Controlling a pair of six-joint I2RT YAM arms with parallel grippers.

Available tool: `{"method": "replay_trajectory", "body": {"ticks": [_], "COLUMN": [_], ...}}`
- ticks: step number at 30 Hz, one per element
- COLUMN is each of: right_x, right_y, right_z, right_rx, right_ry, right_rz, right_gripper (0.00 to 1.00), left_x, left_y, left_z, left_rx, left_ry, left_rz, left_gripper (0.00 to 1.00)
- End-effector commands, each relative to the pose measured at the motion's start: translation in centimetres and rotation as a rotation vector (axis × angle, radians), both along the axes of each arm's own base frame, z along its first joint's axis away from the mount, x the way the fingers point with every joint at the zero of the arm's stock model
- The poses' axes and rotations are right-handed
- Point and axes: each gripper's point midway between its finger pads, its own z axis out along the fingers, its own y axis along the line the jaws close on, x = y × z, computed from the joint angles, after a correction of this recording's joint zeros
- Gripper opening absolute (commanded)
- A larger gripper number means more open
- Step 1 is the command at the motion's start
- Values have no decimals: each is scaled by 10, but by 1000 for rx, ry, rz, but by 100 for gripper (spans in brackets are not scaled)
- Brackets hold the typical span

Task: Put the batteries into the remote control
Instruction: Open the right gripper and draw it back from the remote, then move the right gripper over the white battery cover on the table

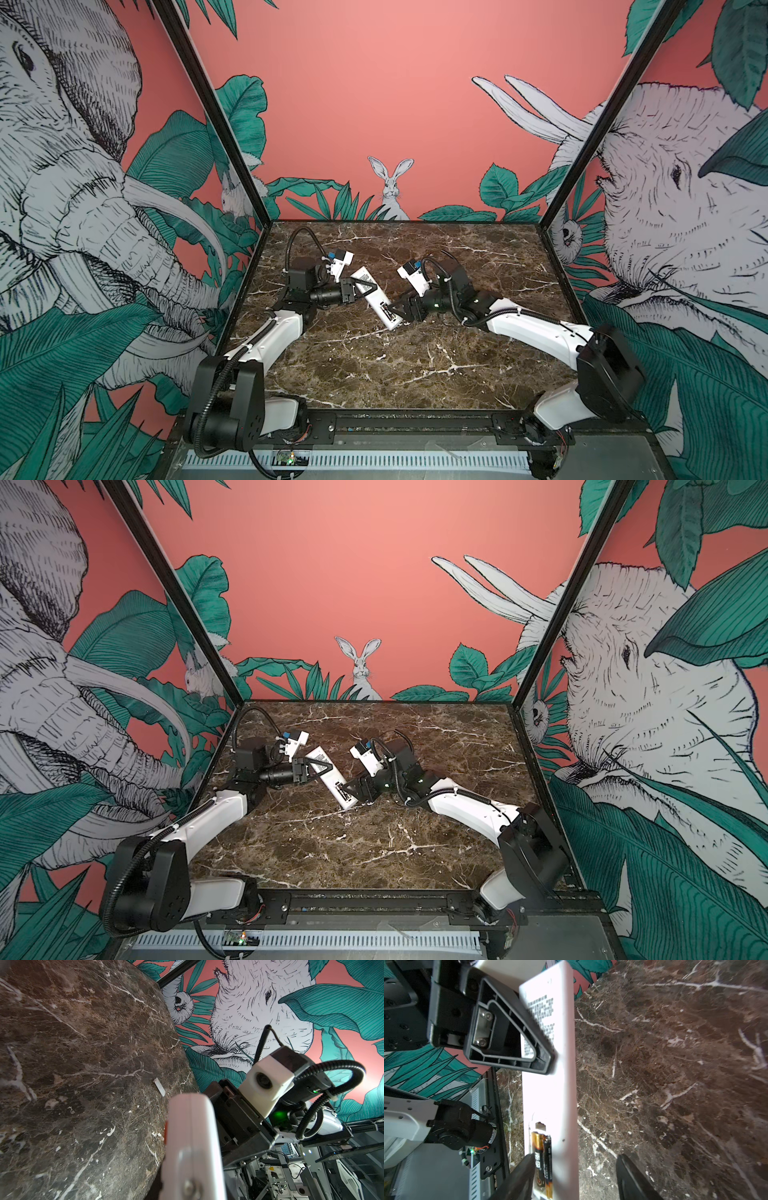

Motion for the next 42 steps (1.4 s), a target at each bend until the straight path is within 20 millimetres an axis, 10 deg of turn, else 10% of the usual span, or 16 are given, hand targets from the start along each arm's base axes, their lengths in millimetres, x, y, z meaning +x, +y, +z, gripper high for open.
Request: {"method": "replay_trajectory", "body": {"ticks": [1, 12, 42], "right_x": [-1, -1, 4], "right_y": [9, 13, 18], "right_z": [9, -9, -70], "right_rx": [50, 2, -443], "right_ry": [19, 53, -71], "right_rz": [36, 48, -35], "right_gripper": [58, 39, 36], "left_x": [-5, -8, -7], "left_y": [-3, -5, -5], "left_z": [21, 24, 25], "left_rx": [-15, -18, -14], "left_ry": [-74, -87, -91], "left_rz": [-35, -41, -32], "left_gripper": [1, 1, 1]}}
